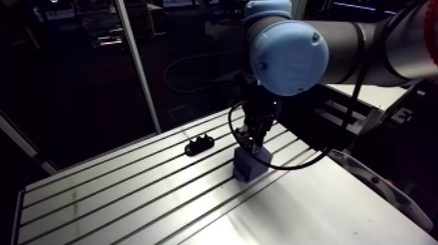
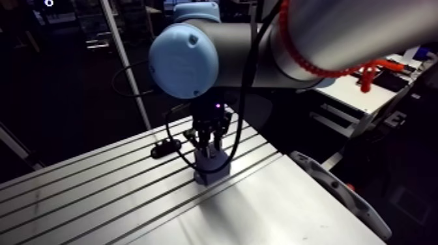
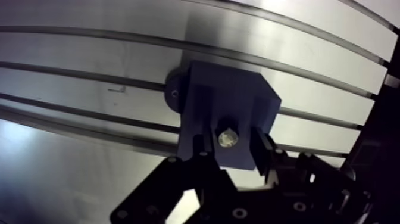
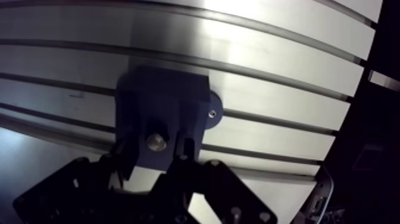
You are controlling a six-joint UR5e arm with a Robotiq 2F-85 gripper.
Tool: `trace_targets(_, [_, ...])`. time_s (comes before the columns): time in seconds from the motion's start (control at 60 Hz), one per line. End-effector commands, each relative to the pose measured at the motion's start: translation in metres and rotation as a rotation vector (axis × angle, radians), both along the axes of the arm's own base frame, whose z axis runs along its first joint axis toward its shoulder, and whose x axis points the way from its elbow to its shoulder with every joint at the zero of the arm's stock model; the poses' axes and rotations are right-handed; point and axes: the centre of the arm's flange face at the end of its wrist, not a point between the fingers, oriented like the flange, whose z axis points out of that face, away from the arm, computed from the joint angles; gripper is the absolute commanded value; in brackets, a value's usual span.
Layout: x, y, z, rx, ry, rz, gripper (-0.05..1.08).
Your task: Pick up the M10 bolt and insert it into the hex recess until seated.
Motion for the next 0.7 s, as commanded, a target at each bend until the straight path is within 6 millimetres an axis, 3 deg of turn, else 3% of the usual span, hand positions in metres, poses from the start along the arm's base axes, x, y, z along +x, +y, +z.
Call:
trace_targets(0.017, [0.0003,-0.0004,-0.0008,-0.001,-0.001,-0.002,0.55])
trace_targets(0.7, [0.0016,-0.0011,-0.0034,-0.003,-0.007,-0.001,0.61])
